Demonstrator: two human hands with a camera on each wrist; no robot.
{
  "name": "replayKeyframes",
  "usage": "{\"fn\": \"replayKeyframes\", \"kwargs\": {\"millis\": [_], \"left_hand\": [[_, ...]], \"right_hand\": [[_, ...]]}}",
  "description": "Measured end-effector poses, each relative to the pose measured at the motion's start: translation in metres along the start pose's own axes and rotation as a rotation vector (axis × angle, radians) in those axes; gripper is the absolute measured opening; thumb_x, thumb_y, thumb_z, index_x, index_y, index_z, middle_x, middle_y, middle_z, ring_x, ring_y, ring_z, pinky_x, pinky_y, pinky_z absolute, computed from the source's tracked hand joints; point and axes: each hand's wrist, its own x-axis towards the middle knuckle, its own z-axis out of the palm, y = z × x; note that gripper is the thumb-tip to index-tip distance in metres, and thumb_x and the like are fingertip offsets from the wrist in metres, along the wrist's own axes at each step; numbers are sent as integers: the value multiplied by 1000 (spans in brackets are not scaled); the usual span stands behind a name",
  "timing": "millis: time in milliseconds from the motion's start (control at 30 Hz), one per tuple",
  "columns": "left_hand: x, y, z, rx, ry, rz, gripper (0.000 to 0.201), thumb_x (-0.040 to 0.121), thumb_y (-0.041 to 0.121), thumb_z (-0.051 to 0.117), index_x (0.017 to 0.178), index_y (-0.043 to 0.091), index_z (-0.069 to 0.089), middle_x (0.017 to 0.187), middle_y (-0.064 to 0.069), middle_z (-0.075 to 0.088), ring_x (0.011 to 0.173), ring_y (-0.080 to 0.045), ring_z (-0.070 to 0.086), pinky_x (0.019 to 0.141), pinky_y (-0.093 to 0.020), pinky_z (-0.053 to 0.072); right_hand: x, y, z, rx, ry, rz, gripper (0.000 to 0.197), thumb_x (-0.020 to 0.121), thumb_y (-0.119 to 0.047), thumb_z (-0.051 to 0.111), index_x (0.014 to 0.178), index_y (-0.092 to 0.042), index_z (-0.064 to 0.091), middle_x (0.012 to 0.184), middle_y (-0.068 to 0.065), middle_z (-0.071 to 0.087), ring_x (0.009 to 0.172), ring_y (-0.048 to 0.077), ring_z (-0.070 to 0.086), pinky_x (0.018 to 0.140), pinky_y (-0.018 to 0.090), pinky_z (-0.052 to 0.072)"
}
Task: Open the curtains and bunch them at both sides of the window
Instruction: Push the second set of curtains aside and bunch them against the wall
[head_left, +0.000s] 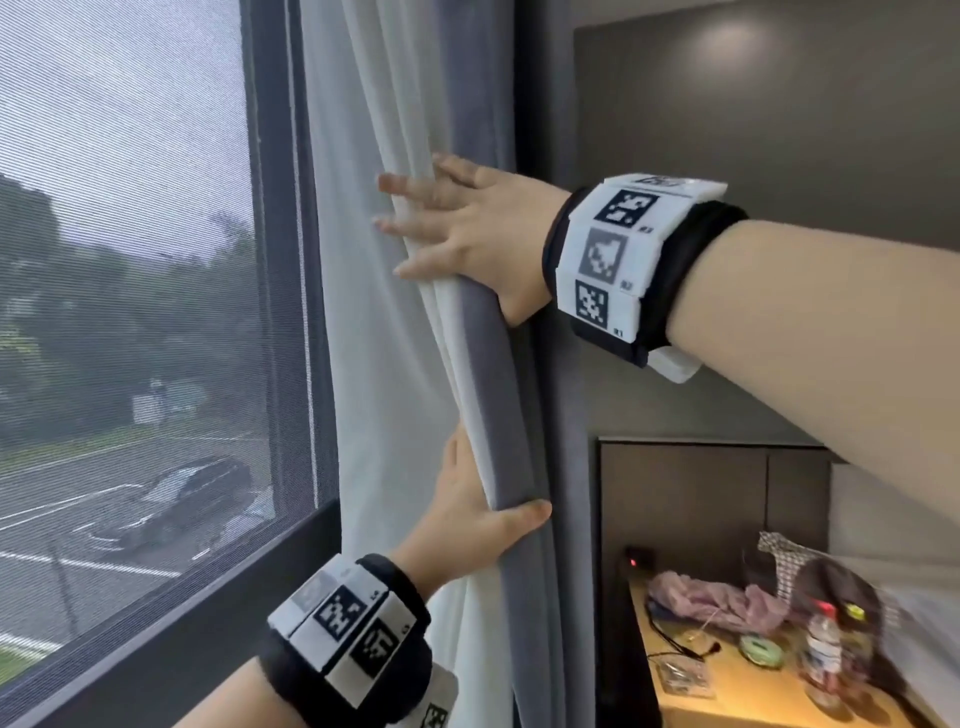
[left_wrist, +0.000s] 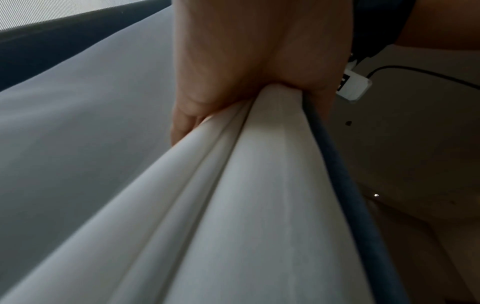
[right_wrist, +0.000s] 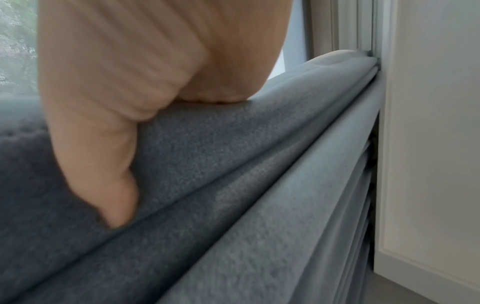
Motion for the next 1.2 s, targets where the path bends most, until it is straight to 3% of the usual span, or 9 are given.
{"fn": "replayKeyframes", "kwargs": {"millis": [133,267,333,467,567,866,1033,1100,1200], "left_hand": [[16,-5,9,-35,-1,-2,92,56,49,60,138,40,18,116,33,27,122,0,23,105,-34,24],[35,-9,22,-51,-26,-22,82,61,45,63,132,46,22,108,54,21,129,-8,26,108,-40,31],[45,-11,28,-35,-33,-27,74,65,41,64,123,56,22,111,53,24,129,-10,29,109,-45,33],[65,-18,41,-5,-29,-40,80,68,40,63,135,43,21,127,39,30,131,-9,31,110,-46,33],[81,-24,54,-2,-6,-65,73,72,36,64,130,50,22,129,35,32,132,-8,31,111,-45,33],[127,-28,97,83,65,-163,58,71,40,62,104,66,22,115,41,29,128,-7,32,105,-34,35],[138,-26,110,208,73,-135,75,71,58,56,132,60,13,126,54,21,125,23,16,102,-13,25],[137,-25,102,283,145,-194,94,66,74,51,143,44,6,148,31,17,136,10,14,114,-26,21],[137,-25,75,397,422,-213,100,62,78,45,143,25,20,150,3,25,138,-10,25,112,-29,21]], "right_hand": [[-6,14,22,28,-56,22,73,68,-42,72,135,-29,47,153,-2,33,149,20,-6,117,49,-5],[-10,29,55,30,-40,56,65,70,-49,70,129,-27,54,146,-3,43,149,15,2,118,47,-3],[-11,37,73,49,-26,71,64,70,-52,70,127,-27,56,146,-2,44,149,14,5,118,45,-3],[-16,53,111,144,37,95,56,69,-51,69,120,-27,61,141,-4,50,148,12,12,119,43,-1],[-17,63,138,184,75,91,54,69,-50,69,117,-28,63,137,-5,54,147,13,17,119,42,2],[-18,93,208,249,163,62,48,67,-55,64,108,-29,68,125,-8,62,141,13,28,118,41,7],[-12,109,242,274,230,44,50,59,-58,61,96,-26,71,109,-4,67,126,17,45,114,40,19],[-7,114,257,287,253,42,51,55,-59,58,93,-27,71,103,-5,67,121,17,48,113,38,22],[-1,117,275,297,279,42,48,54,-56,58,92,-30,71,101,-7,67,120,15,47,112,38,22]]}}
